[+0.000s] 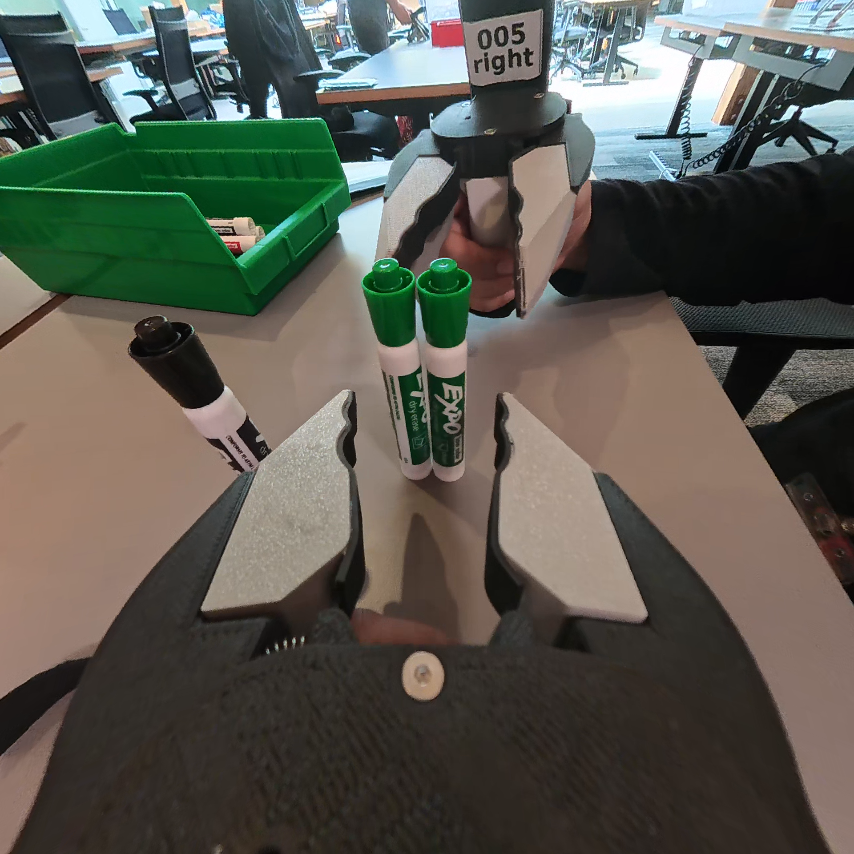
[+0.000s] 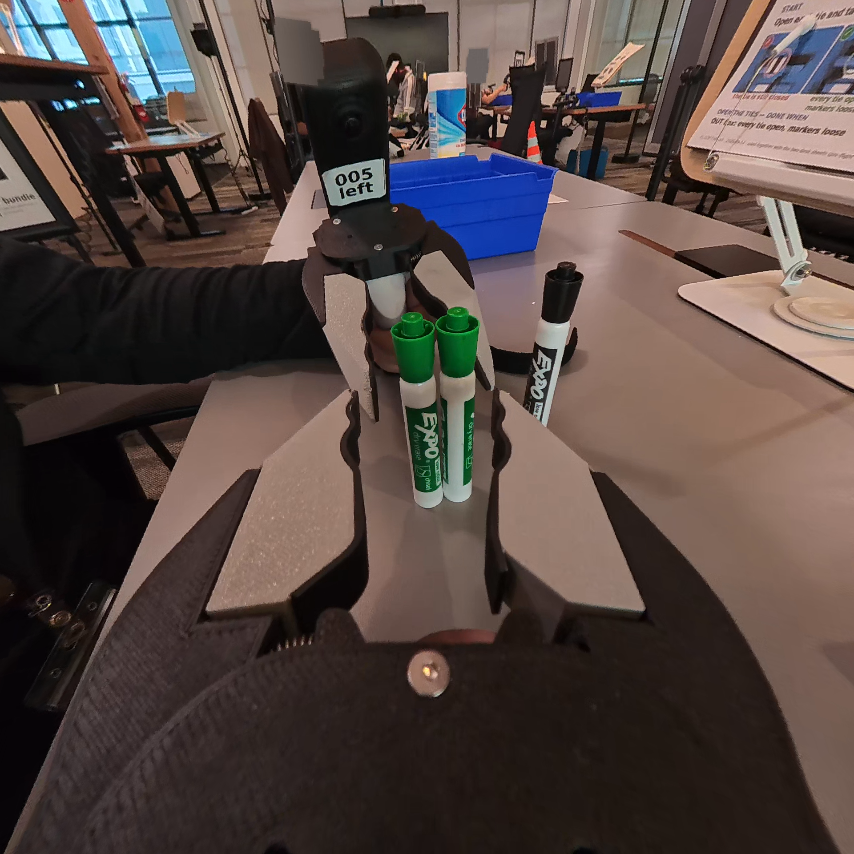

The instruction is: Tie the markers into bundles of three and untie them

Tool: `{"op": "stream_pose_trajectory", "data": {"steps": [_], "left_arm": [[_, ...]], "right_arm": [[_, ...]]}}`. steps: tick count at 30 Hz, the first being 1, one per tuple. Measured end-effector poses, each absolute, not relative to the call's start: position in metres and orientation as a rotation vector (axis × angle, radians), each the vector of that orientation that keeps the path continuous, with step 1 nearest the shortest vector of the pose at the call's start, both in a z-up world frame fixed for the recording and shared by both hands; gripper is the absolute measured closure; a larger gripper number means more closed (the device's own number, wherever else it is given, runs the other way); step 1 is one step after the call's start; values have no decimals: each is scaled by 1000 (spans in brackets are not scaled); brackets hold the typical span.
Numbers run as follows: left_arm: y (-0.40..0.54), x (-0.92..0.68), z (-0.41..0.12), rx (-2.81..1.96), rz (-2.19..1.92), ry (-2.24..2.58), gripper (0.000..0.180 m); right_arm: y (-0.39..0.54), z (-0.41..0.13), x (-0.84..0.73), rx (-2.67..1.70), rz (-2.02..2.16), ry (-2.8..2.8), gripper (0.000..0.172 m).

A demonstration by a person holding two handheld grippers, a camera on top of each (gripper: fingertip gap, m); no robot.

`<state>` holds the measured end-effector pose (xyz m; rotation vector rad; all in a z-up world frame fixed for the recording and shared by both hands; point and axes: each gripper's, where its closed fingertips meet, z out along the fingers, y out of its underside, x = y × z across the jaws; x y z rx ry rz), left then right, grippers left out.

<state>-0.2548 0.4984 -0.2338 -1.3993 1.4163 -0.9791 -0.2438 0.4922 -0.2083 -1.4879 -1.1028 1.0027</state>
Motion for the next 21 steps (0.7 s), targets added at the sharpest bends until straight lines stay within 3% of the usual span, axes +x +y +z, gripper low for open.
{"op": "stream_pose_trajectory", "data": {"steps": [21], "left_arm": [[498, -248, -236, -1423, -980, 1416, 128]], "right_arm": [[493, -210, -244, -1495, 998, -1102, 118]]}}
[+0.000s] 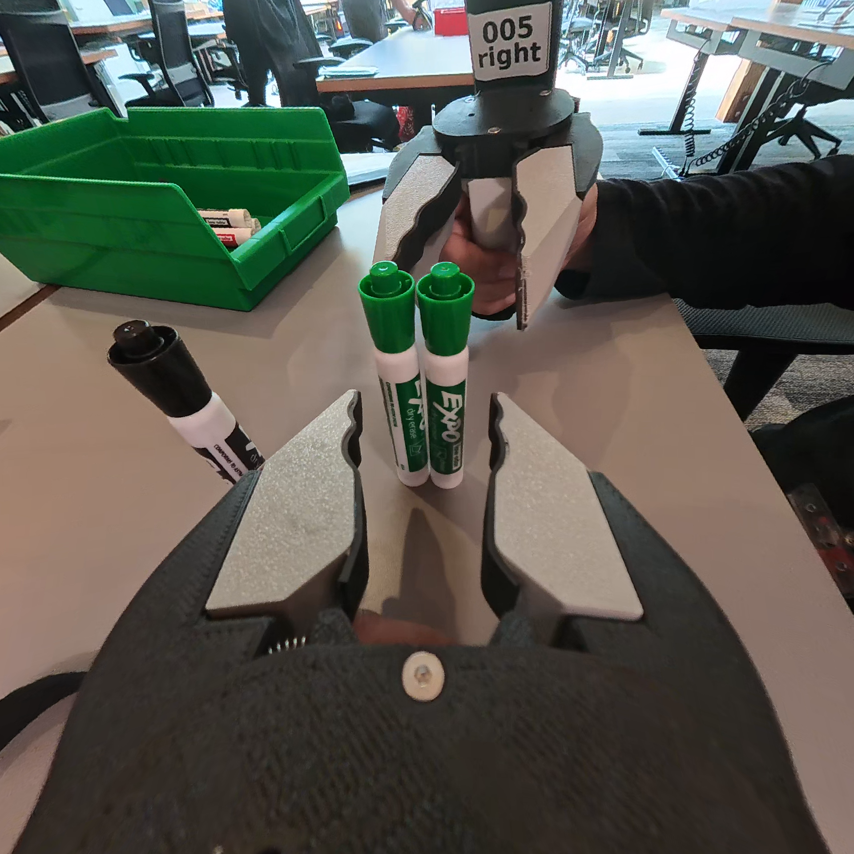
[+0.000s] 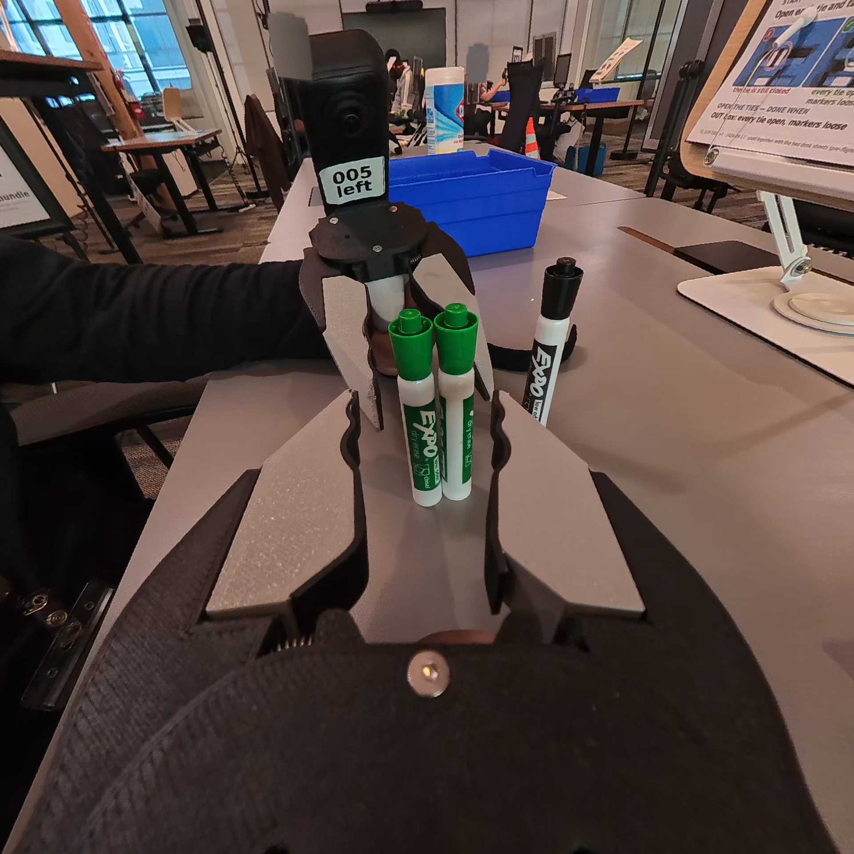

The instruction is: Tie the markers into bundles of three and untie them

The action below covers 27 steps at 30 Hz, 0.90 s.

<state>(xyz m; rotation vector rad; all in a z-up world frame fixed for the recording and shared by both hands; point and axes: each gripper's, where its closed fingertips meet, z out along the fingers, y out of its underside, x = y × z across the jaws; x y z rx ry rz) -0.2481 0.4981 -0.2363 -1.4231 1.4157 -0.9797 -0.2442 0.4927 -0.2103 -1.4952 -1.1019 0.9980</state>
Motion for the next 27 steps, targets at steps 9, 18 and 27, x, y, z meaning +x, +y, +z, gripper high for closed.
{"op": "stream_pose_trajectory", "data": {"steps": [9, 18, 27], "left_arm": [[497, -248, -237, -1420, -974, 1423, 128], [497, -245, -239, -1426, -958, 1431, 128], [499, -238, -240, -1444, -936, 1414, 128]], "right_arm": [[493, -206, -242, -1481, 1010, -1085, 118], [493, -206, -243, -1479, 1013, -1087, 118], [492, -207, -244, -1481, 1012, -1094, 118]]}}
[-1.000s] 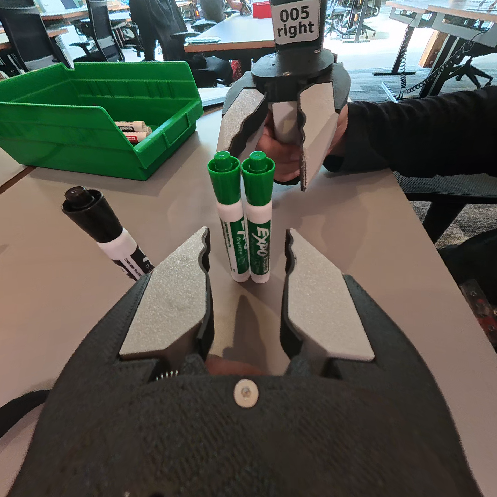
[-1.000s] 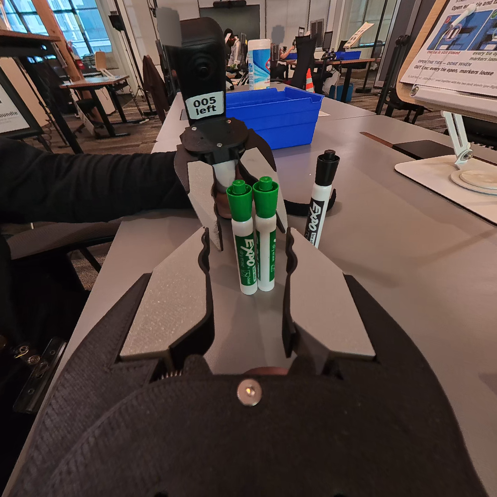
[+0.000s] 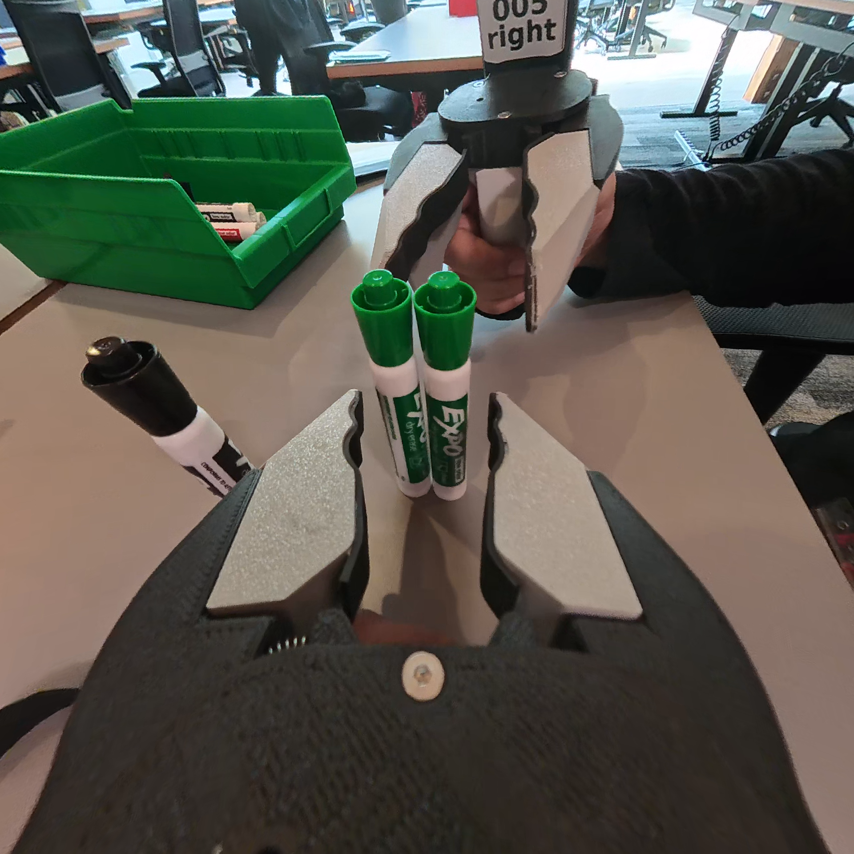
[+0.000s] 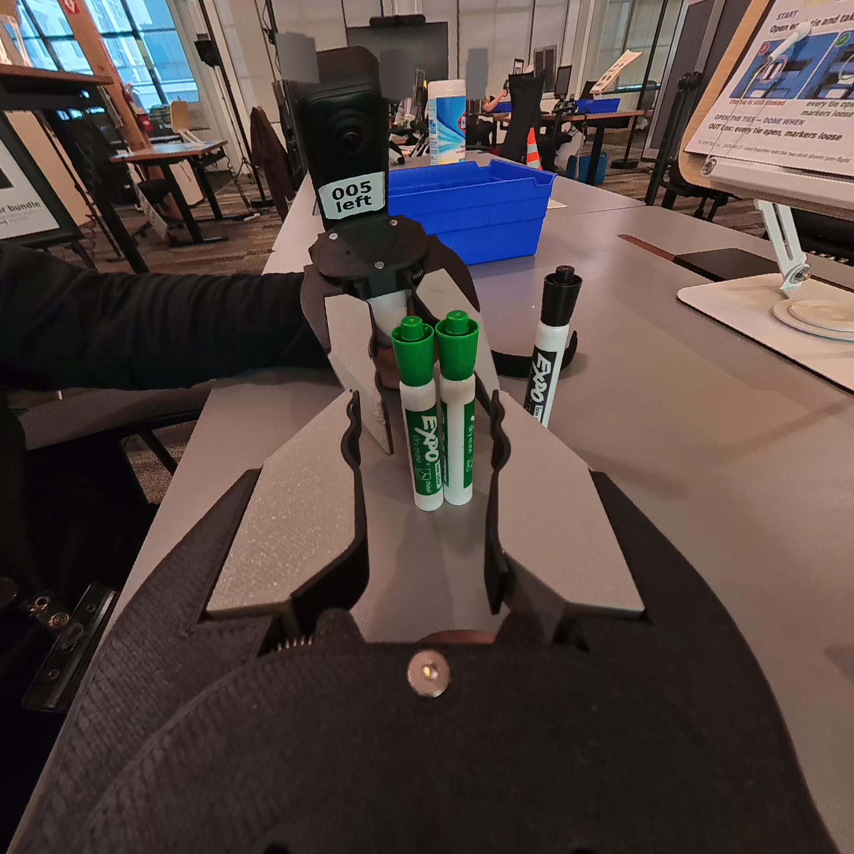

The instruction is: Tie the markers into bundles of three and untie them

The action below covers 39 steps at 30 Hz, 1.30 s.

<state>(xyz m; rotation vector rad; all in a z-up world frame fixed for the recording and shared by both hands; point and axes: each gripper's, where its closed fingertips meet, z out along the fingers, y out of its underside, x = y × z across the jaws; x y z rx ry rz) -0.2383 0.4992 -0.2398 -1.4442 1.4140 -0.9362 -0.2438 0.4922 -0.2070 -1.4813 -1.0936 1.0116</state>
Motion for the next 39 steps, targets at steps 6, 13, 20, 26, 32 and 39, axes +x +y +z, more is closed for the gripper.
{"op": "stream_pose_trajectory", "data": {"steps": [6, 13, 20, 26, 32, 39], "left_arm": [[498, -235, -243, -1457, -922, 1434, 129], [497, -235, -242, -1449, -936, 1433, 128], [498, -247, -239, -1447, -988, 1421, 120], [492, -259, -235, -1409, -1033, 1438, 114], [493, -260, -238, -1430, -1024, 1441, 114], [495, -261, -238, -1429, -1011, 1438, 114]], "right_arm": [[492, -207, -245, -1482, 1012, -1094, 118], [491, -213, -250, -1495, 1005, -1115, 118], [492, -213, -256, -1493, 1009, -1112, 119], [496, -220, -264, -1505, 1018, -1141, 118], [499, -218, -272, -1479, 1060, -1159, 117], [500, -220, -279, -1467, 1030, -1191, 119]]}}
